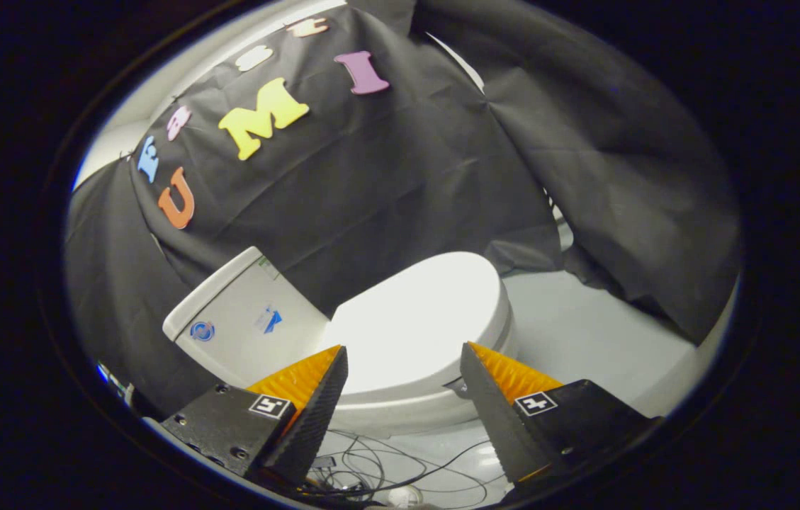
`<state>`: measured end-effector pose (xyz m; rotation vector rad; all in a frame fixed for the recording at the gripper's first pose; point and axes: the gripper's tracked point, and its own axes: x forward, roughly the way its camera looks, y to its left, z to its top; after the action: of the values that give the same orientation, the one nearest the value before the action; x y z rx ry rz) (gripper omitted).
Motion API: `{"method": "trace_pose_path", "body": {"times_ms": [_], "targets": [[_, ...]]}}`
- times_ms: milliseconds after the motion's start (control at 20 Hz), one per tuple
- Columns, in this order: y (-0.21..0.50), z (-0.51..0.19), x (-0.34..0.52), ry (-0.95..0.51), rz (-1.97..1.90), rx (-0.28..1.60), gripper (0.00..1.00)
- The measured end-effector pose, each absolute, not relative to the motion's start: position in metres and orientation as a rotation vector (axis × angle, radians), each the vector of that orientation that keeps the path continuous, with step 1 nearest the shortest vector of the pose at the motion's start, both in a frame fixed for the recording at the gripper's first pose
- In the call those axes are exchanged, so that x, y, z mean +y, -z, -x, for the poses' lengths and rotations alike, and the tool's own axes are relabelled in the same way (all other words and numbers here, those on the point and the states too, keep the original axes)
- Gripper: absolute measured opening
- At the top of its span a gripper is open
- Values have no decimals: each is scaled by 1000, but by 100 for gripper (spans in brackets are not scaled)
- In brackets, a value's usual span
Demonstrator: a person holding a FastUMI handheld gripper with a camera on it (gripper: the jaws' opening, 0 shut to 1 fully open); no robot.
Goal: Open the toilet lid.
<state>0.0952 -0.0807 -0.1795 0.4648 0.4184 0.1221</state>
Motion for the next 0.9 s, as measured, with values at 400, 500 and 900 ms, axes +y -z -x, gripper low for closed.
{"method": "trace_pose_path", "body": {"times_ms": [400,500,900], "targets": [[238,-110,-102,-62,-668,550,99],[254,-109,-105,-44,-706,590,98],[293,-129,-101,-16,-795,661,92]]}}
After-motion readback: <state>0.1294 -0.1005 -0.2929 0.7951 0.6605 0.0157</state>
